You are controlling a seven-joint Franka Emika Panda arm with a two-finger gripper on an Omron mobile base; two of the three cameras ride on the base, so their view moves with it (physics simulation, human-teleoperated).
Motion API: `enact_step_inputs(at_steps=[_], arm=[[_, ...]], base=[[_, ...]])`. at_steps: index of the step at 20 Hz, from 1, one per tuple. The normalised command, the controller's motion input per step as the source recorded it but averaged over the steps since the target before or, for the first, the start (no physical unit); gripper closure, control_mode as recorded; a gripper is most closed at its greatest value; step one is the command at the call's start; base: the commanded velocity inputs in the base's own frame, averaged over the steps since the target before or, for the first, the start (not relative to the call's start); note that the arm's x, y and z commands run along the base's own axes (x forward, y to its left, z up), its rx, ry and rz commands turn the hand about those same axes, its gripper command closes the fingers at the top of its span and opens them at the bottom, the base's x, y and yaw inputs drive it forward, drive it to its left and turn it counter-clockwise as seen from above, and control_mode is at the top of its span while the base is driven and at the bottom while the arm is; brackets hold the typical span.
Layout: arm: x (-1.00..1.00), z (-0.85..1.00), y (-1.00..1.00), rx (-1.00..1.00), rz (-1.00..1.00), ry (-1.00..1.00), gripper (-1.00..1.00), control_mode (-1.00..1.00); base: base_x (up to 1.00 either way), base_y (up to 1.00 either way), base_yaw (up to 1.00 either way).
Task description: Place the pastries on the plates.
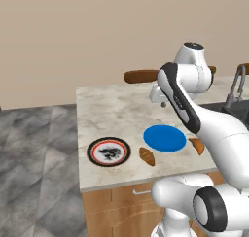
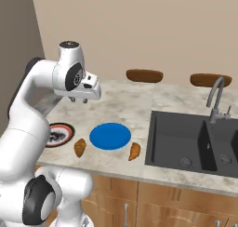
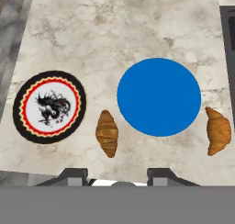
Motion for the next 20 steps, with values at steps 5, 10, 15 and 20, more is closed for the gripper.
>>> enact_step_inputs(at_steps=[5, 10, 15, 20], arm=[[-0.57, 0.0, -0.02, 0.0, 0.0, -0.07, -1.0, -1.0], [-0.82, -0.19, -0.39, -0.07, 0.0, 0.0, -1.0, -1.0], [-0.26, -0.47, -0.62, -0.19, 0.0, 0.14, -1.0, -1.0], [0.03, -0.48, -0.66, -0.2, 0.0, 0.15, -1.0, -1.0]], base=[[0.0, 0.0, 0.0], [0.0, 0.0, 0.0], [0.0, 0.0, 0.0], [0.0, 0.0, 0.0]])
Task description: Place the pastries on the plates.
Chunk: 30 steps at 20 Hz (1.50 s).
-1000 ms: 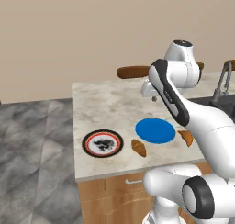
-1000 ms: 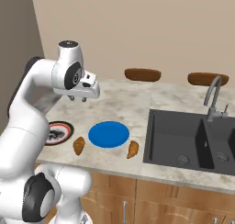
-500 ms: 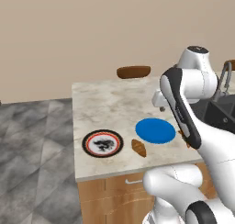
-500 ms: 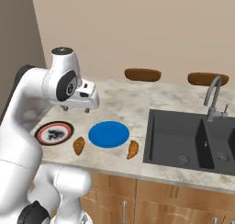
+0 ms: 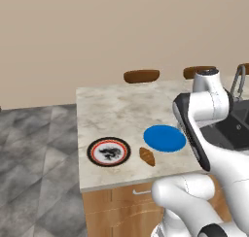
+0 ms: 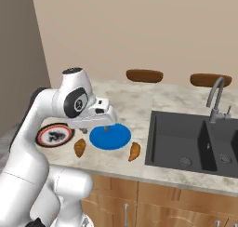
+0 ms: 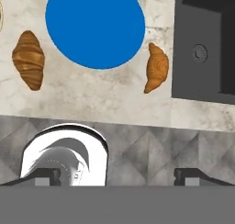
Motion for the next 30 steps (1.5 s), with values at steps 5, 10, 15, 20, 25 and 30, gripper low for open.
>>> enact_step_inputs(at_steps=[5, 10, 15, 20, 25, 30], arm=[[0.15, -0.46, -0.8, 0.07, 0.0, 0.09, -1.0, -1.0], [0.24, -0.43, -0.45, 0.13, 0.11, -0.06, -1.0, -1.0], [0.33, -0.29, -0.05, 0.0, 0.13, -0.06, -1.0, -1.0], [0.34, -0.36, -0.08, 0.0, 0.03, 0.01, -1.0, -1.0], [0.21, -0.39, -0.34, 0.0, 0.0, 0.09, -1.0, -1.0], [0.19, -0.36, -0.18, 0.03, 0.0, 0.01, -1.0, -1.0]], base=[[0.0, 0.0, 0.0], [0.0, 0.0, 0.0], [0.0, 0.0, 0.0], [0.0, 0.0, 0.0], [0.0, 0.0, 0.0], [0.0, 0.0, 0.0]])
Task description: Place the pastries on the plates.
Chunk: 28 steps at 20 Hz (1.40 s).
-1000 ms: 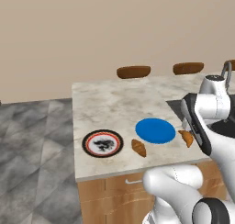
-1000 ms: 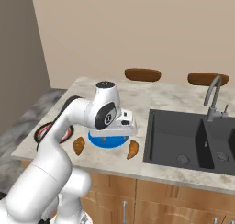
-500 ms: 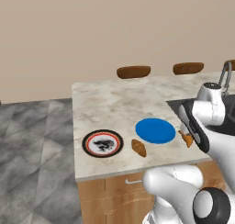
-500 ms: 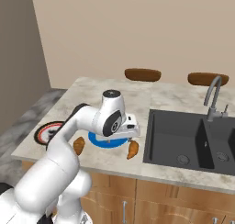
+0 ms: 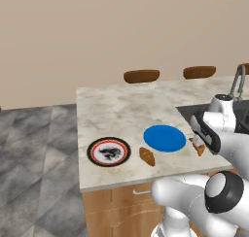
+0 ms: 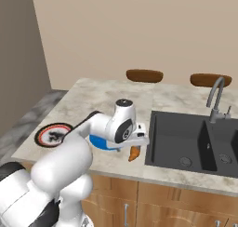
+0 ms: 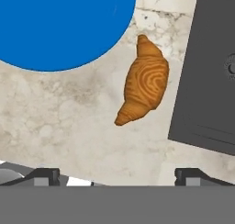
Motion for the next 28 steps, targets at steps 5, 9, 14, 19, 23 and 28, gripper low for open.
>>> enact_step_inputs(at_steps=[5, 9, 14, 19, 23, 28], arm=[[0.21, -0.32, -0.15, 0.06, 0.0, 0.0, -1.0, -1.0], [0.28, -0.31, -0.05, 0.03, 0.0, 0.0, -1.0, -1.0], [0.34, -0.2, 0.0, 0.0, 0.0, 0.0, -1.0, -1.0], [0.28, -0.2, -0.05, 0.02, 0.0, 0.01, -1.0, -1.0], [0.23, -0.3, -0.12, 0.04, 0.0, 0.01, -1.0, -1.0], [0.26, -0.36, -0.05, 0.04, 0.0, 0.0, -1.0, -1.0]], base=[[0.0, 0.0, 0.0], [0.0, 0.0, 0.0], [0.0, 0.0, 0.0], [0.0, 0.0, 0.0], [0.0, 0.0, 0.0], [0.0, 0.0, 0.0]])
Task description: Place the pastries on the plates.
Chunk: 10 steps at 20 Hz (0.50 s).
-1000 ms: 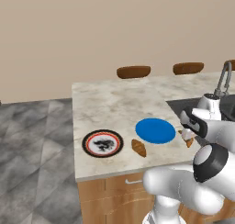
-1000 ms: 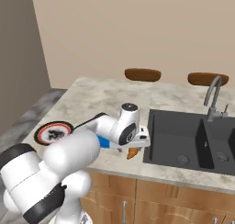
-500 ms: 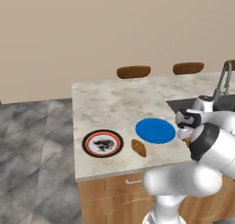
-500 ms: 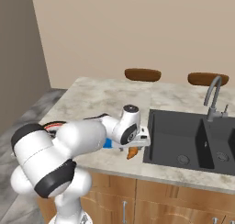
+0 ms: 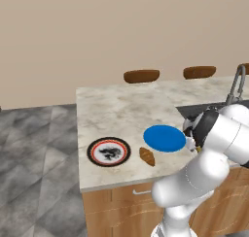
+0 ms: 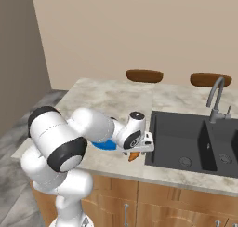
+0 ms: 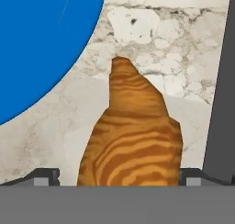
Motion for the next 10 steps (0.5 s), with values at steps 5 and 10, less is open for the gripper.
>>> enact_step_inputs(at_steps=[5, 10], arm=[[0.32, -0.47, 0.0, 0.0, 0.0, 0.02, 1.0, -1.0], [0.01, -0.42, -0.12, 0.02, -0.01, 0.01, 1.0, -1.0]], base=[[0.0, 0.0, 0.0], [0.0, 0.0, 0.0]])
